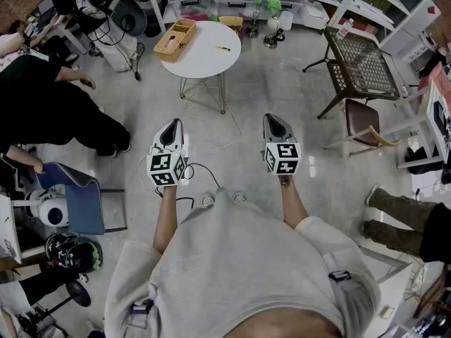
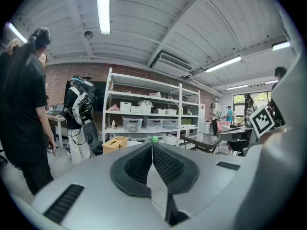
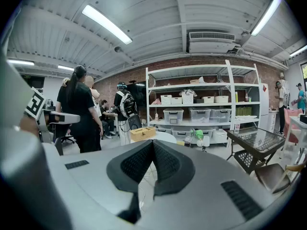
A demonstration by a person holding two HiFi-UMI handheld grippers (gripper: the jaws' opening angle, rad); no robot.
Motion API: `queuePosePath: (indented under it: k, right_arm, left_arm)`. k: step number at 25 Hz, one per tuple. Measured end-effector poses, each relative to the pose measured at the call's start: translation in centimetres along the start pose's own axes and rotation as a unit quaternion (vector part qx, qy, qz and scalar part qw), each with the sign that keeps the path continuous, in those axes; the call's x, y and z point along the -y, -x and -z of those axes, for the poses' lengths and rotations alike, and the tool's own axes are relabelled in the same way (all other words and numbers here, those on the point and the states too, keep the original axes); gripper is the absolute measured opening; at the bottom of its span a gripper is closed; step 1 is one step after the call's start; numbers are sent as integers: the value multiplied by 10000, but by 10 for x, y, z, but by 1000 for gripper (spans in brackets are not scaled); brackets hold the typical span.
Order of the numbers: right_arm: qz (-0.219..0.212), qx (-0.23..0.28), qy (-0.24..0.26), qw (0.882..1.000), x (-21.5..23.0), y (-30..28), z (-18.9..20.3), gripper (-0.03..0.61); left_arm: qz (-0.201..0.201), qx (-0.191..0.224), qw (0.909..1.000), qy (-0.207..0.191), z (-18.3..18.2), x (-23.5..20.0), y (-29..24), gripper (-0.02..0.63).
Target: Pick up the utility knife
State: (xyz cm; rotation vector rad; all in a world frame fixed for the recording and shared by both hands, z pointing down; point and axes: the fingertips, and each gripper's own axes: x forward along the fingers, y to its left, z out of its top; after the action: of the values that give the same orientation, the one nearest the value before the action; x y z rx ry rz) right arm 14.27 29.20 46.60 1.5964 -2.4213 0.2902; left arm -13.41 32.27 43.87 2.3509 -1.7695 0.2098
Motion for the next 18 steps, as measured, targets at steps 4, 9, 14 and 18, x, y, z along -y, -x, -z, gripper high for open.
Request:
queuePosePath:
  k: [4,9,14,18]
  right_arm:
    - [-24,28,19,10000,2,0,-3,31]
    - [-68,86,-16,9999,7,3,-4,31]
    - [-137,69,10,9999,22,6,-1,31]
    - [-254,39,18,9997,33,8,1,31]
  left_arm:
    - [-18,9,10000,-1,-2,2,-1,21]
    - [-23,12,10000,-20,-5,10,-3,21]
    - [-54,32,10000,-32,-7,28,-10,22]
    - [-76,39,10000,-47,-9,45,-17,21]
